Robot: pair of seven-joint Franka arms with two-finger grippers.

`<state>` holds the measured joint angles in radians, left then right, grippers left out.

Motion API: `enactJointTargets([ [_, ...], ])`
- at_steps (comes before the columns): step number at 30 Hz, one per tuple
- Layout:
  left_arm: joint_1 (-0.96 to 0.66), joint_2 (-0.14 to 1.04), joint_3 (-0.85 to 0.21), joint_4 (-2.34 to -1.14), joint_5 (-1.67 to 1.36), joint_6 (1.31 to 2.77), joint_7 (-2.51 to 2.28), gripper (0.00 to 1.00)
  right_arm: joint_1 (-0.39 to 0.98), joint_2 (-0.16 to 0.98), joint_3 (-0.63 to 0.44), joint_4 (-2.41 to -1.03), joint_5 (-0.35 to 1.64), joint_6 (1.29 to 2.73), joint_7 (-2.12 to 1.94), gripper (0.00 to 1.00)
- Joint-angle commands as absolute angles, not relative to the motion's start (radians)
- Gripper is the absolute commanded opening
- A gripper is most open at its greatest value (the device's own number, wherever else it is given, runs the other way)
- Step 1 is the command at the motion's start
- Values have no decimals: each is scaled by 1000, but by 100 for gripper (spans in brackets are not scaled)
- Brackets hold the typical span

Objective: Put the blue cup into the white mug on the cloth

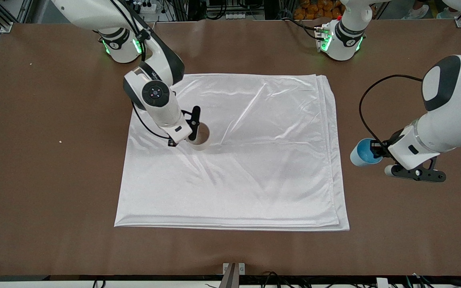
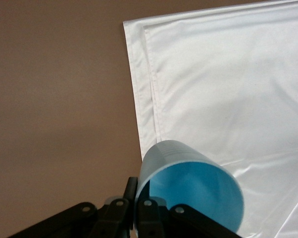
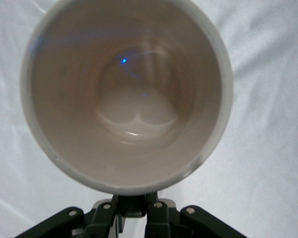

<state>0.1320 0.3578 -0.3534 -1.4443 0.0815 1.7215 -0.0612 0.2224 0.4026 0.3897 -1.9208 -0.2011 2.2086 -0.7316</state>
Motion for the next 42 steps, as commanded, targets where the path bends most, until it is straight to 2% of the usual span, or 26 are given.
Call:
enactJointTargets([
  [1,135,345,-376,-1433,69,1695,-106,0,268,485,385,-1842,-232,2207,-651,0],
  [7,135,345,-376,-1433,75,1695,-129,0,342,532,379,-1801,-242,2221,-537,0],
  [23,137,345,-410,-1430,60,1695,-133,0,400,595,377,-1795,-350,2292,-399,2],
  [26,133,345,-417,-1430,57,1695,-137,0,402,603,377,-1792,-350,2293,-397,12],
  [30,133,345,-436,-1430,60,1695,-170,0,408,603,368,-1792,-377,2296,-387,20],
  [31,132,345,-437,-1430,60,1695,-185,0,408,603,367,-1790,-382,2296,-385,28],
  [32,132,345,-439,-1430,60,1695,-198,0,407,603,367,-1790,-383,2296,-385,42],
  [33,130,347,-446,-1430,61,1697,-204,0,407,604,367,-1790,-383,2296,-385,62],
  [34,130,347,-455,-1430,61,1695,-209,0,407,603,367,-1790,-383,2295,-385,68],
  [40,124,347,-475,-1431,63,1697,-287,0,397,600,367,-1790,-383,2289,-387,73],
  [42,123,347,-482,-1431,66,1697,-290,0,396,594,367,-1790,-383,2286,-387,80],
])
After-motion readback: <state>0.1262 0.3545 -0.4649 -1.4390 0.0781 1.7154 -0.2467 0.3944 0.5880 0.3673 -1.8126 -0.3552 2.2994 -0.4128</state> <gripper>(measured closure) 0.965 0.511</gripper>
